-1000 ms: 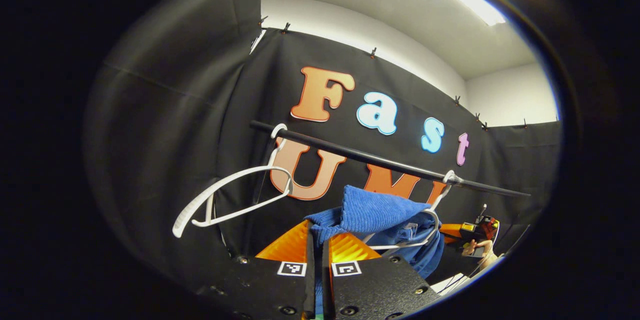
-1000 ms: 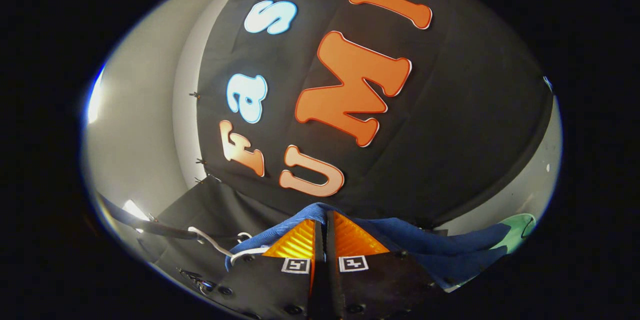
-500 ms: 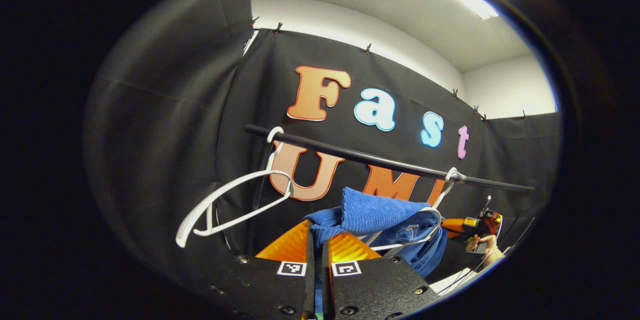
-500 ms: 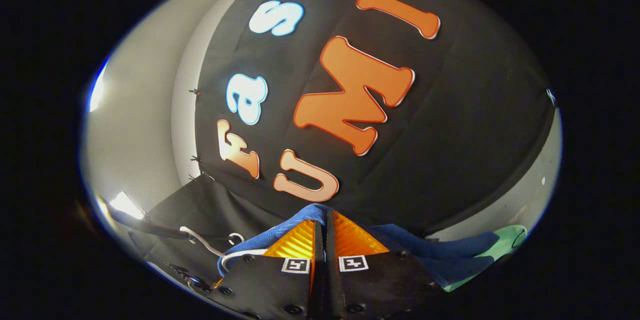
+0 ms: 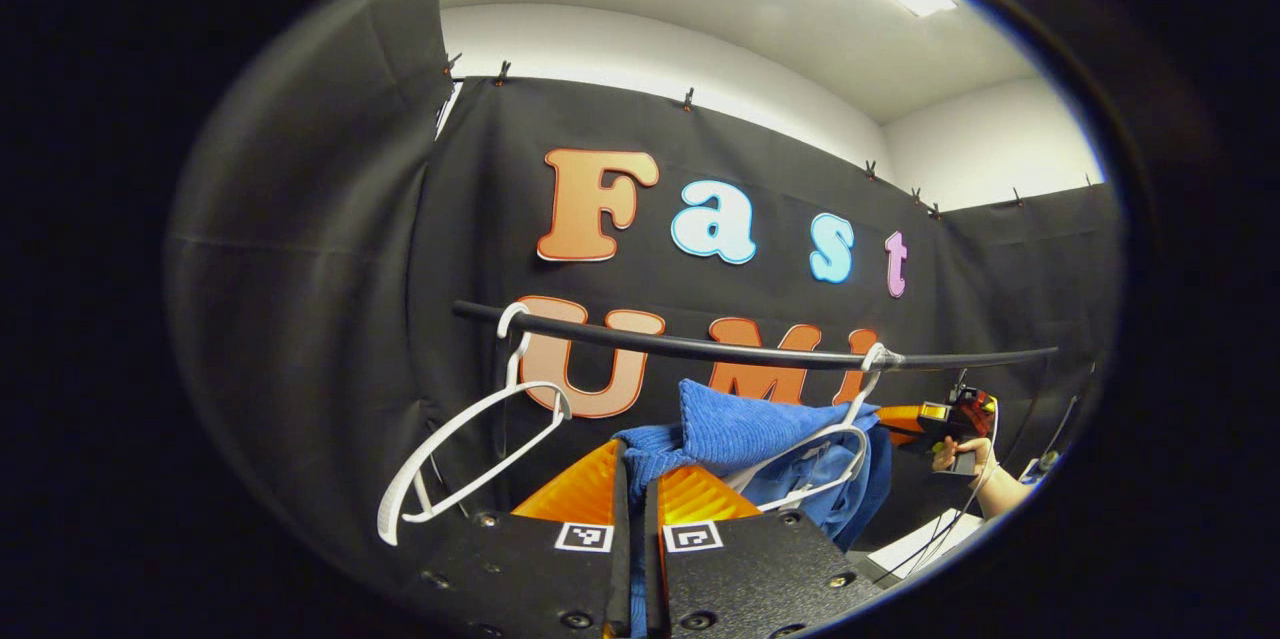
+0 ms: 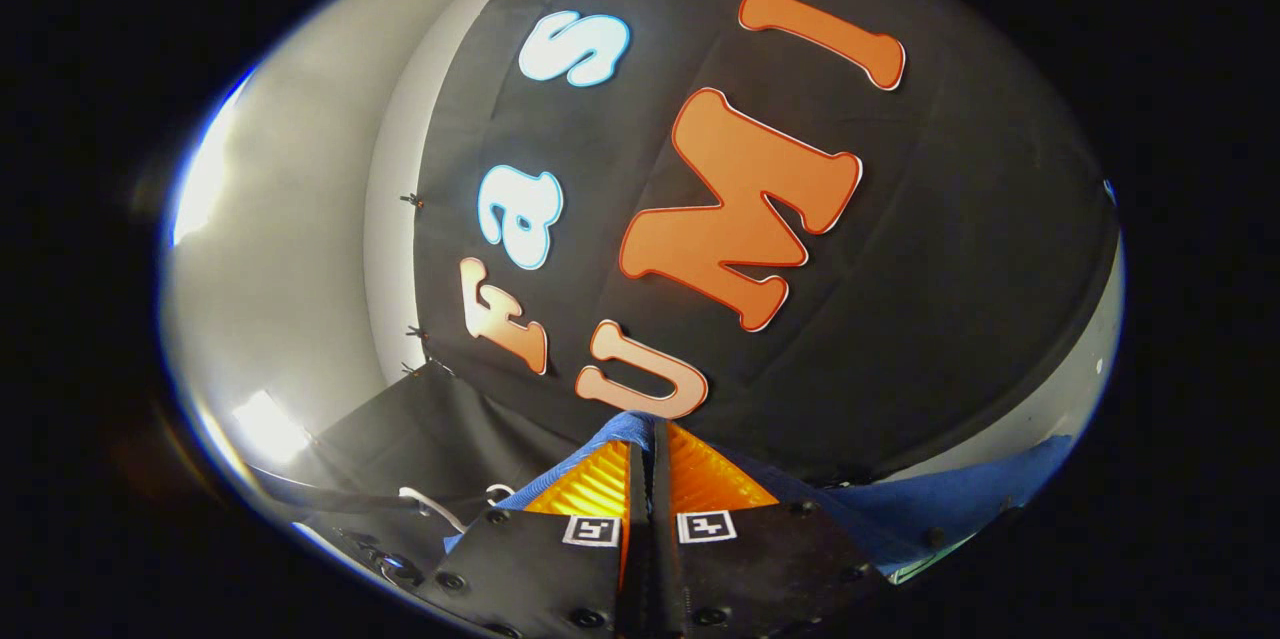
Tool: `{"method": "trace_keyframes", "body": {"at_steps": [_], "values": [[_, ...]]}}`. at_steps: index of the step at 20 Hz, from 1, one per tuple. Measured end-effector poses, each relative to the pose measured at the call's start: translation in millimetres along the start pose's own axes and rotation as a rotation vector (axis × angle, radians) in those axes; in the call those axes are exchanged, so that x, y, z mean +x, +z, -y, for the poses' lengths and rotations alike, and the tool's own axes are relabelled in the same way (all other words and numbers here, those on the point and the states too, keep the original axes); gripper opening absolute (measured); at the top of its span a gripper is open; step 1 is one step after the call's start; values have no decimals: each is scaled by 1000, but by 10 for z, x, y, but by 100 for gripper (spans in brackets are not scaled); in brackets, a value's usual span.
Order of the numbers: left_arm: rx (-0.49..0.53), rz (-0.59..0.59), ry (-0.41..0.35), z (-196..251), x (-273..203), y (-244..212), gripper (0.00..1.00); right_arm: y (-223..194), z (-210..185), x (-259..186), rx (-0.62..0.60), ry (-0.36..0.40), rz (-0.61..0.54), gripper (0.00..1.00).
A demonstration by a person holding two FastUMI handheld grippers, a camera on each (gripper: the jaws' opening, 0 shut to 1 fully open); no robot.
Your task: Grasp the clothes on the hanger with both hands and then place them into the laundry hamper below.
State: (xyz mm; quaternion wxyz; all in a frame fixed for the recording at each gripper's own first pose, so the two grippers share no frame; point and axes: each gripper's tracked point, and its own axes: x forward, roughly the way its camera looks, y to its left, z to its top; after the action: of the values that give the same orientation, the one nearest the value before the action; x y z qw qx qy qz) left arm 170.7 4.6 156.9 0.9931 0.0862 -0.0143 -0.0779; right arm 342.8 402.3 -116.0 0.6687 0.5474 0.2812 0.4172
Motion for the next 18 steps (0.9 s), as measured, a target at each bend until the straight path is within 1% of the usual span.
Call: {"method": "trace_keyframes", "body": {"at_steps": [2,5,6,12,15,18], "values": [[17,11,-11,0,34,60,5,44,-10,28,-16,0,-2,7],[-2,11,-12,-37,125,42,4,-16,77,119,-6,-21,-30,7],[-12,2,-5,-61,147,-8,6,-50,150,148,-8,-36,-37,7],[-59,-54,21,-207,156,-363,5,-233,435,212,17,-81,-79,7],[-71,-75,34,-228,98,-520,5,-310,552,163,19,-99,-95,7],[-94,-103,44,-243,46,-710,5,-364,635,63,68,-101,-101,7]]}}
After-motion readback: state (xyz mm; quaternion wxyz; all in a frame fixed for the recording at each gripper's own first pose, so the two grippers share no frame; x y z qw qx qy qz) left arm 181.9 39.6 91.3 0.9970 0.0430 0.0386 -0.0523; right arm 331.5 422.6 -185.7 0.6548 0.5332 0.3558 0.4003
